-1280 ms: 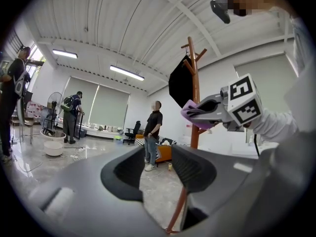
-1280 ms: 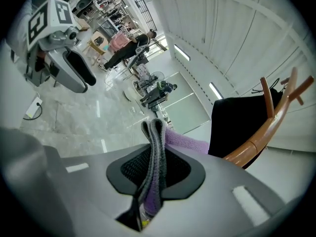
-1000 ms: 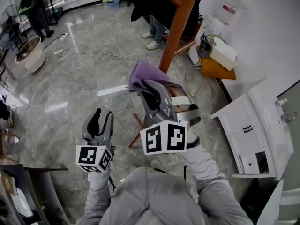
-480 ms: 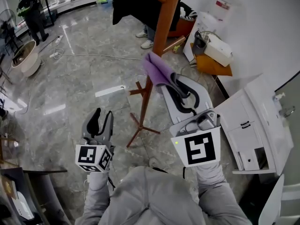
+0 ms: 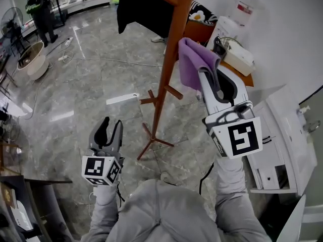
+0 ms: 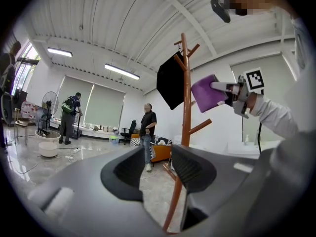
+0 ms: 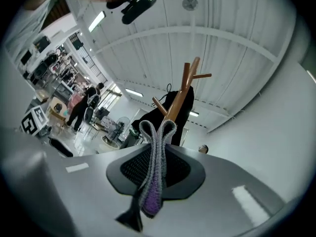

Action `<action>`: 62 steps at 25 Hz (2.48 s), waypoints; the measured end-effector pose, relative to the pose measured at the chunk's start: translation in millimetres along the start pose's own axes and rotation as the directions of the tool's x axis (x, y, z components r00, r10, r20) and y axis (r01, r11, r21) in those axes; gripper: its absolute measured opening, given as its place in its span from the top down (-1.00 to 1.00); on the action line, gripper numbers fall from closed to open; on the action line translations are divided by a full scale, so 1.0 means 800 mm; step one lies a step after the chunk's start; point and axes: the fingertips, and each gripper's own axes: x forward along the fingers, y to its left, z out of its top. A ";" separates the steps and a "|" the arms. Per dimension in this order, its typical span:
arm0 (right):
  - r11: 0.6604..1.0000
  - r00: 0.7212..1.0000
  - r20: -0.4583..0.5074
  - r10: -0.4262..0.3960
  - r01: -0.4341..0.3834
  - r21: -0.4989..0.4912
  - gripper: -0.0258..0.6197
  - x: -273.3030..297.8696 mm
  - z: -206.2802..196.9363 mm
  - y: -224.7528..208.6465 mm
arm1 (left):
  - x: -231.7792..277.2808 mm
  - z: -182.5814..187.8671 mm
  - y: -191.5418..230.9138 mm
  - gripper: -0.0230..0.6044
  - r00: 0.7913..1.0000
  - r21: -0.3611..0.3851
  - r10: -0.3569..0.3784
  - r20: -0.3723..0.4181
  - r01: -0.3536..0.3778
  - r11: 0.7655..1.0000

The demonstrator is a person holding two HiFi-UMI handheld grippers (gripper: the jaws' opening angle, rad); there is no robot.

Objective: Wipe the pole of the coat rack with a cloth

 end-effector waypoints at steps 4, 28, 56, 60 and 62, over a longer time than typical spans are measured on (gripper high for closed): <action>0.959 0.997 0.054 0.051 -0.064 0.277 0.75 0.025 -0.023 -0.027 | -0.002 0.001 0.005 0.36 1.000 0.002 0.031 0.001 -0.031 1.000; 0.992 0.983 -0.134 -0.122 0.126 0.025 0.75 0.048 -0.094 -0.115 | 0.012 -0.002 0.005 0.36 0.997 0.011 0.074 -0.017 -0.073 0.997; 1.000 0.998 -0.055 0.021 -0.022 -0.020 0.75 -0.028 -0.079 -0.058 | 0.022 -0.006 -0.019 0.36 1.000 0.012 0.003 -0.022 -0.003 1.000; 0.970 0.981 0.004 0.195 -0.192 -0.149 0.75 -0.038 -0.063 -0.021 | 0.022 -0.006 -0.020 0.36 1.000 0.011 -0.001 -0.022 0.001 1.000; 0.938 0.961 0.013 0.277 -0.268 -0.219 0.75 -0.040 -0.057 -0.005 | 0.022 -0.006 -0.021 0.36 1.000 0.010 -0.001 -0.022 0.001 1.000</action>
